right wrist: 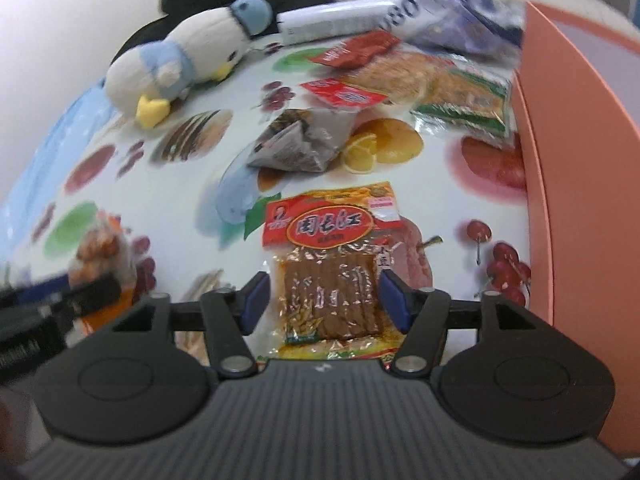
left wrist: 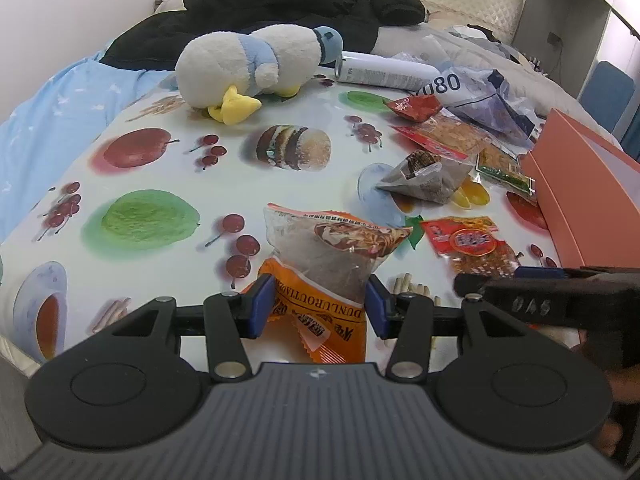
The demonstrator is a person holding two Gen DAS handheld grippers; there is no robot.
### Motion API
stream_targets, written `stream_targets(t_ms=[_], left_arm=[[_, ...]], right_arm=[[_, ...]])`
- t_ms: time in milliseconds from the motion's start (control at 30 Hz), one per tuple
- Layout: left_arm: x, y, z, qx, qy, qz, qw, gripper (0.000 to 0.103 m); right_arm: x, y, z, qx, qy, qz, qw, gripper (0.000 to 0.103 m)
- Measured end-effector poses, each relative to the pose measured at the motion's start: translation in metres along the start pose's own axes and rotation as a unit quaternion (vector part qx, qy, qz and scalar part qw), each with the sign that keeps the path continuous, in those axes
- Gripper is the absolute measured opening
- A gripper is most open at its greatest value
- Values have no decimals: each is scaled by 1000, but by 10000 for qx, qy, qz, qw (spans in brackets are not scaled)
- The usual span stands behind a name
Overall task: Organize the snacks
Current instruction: 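Lift both held packets and carry them over the pink box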
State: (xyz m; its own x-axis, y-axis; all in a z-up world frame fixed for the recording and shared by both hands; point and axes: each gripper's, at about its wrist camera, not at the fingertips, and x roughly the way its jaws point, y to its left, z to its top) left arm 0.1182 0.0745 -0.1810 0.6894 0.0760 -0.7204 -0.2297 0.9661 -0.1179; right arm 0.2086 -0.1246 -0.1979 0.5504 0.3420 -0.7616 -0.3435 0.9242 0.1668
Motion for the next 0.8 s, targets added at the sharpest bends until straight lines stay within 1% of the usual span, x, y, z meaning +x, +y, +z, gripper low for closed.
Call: stream_targets(t_ms=[33,67,133,167,233,267,300,333,400,433,467,633,800], left_arm=[[0,0,0,-2,5,4,10000,54],[1,-1,0,-6,11,6,10000,54],[1,-1,-1,-16,26,-27,10000,54],[2,-2,-1,-13,28,-31,10000,54],[2,-2,-2,-9,31,-37,10000,54],[2,-3,-2,-13,32,-47,10000,54],[1,-3,-2,-20,33,-61,10000,54],[1,-4,-2,-24,33,-71,10000,54],[1,-5,-2,-32,41,-80,10000,54],[0,-5,-2,-37,46,-96,9999,54],[-1,-6,-1,-44,52,-115,9999,53],[-8,-11,0,-65,71,-168,9998,53],[-21,-15,5,-117,135,-222,9996,53]], right_arm=[[1,3,-1,-146,-32,-28,9999,81],[4,7,-4,-332,-68,-132,9993,86],[10,11,-8,-679,-100,-376,9969,87],[11,11,-11,-764,-203,-383,9961,88],[12,6,-12,-593,-258,-283,9975,89],[12,5,-12,-573,-259,-258,9977,87],[12,5,-12,-589,-262,-268,9976,83],[11,5,-12,-599,-286,-274,9974,69],[8,4,-11,-621,-261,-200,9975,68],[7,4,-12,-659,-250,-175,9974,59],[5,3,-12,-689,-276,-167,9971,55],[-4,2,-14,-649,-263,-68,9975,53],[-19,-1,-14,-469,-305,88,9984,53]])
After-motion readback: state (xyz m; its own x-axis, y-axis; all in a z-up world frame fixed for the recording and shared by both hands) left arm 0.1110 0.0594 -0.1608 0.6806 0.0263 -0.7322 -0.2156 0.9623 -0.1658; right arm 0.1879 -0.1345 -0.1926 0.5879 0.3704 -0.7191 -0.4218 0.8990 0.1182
